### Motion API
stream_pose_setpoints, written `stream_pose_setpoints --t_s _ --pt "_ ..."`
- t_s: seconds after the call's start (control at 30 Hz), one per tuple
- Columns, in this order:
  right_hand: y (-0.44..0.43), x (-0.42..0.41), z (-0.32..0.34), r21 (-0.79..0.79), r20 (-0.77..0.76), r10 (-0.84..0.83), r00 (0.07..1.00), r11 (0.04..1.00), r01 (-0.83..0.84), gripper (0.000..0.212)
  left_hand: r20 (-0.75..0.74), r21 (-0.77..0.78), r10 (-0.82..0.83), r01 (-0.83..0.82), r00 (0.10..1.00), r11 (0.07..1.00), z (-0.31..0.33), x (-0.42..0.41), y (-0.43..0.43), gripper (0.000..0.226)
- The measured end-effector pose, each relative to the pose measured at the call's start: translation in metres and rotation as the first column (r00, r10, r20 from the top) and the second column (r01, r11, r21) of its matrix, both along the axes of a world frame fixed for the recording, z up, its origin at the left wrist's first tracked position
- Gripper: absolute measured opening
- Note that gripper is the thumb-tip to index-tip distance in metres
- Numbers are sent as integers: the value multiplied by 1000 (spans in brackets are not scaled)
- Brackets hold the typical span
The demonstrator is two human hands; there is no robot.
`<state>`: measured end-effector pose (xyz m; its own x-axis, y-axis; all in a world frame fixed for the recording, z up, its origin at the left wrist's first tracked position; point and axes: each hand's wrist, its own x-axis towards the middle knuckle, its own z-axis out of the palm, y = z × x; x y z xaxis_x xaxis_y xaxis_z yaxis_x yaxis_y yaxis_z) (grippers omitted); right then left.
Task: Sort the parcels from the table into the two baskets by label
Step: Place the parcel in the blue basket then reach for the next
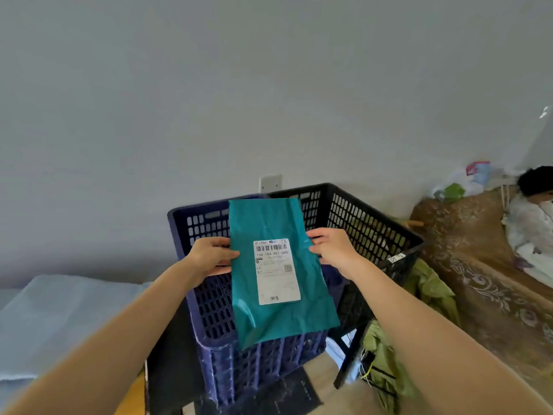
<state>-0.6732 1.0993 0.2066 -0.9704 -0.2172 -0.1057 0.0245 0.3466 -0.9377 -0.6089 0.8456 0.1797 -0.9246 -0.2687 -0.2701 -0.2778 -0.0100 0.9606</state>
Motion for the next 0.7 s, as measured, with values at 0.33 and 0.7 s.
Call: stream_pose_setpoints --t_s 0.33,0.7 --pt "-36 -109 -39 106 -39 203 978 974 -198 35 111 -122 287 -274 951 954 -13 -59 -1 44" --pt "-108 -183 -118 236 31 278 960 931 -277 28 330 -226 403 -343 854 912 -79 -126 -47 34"
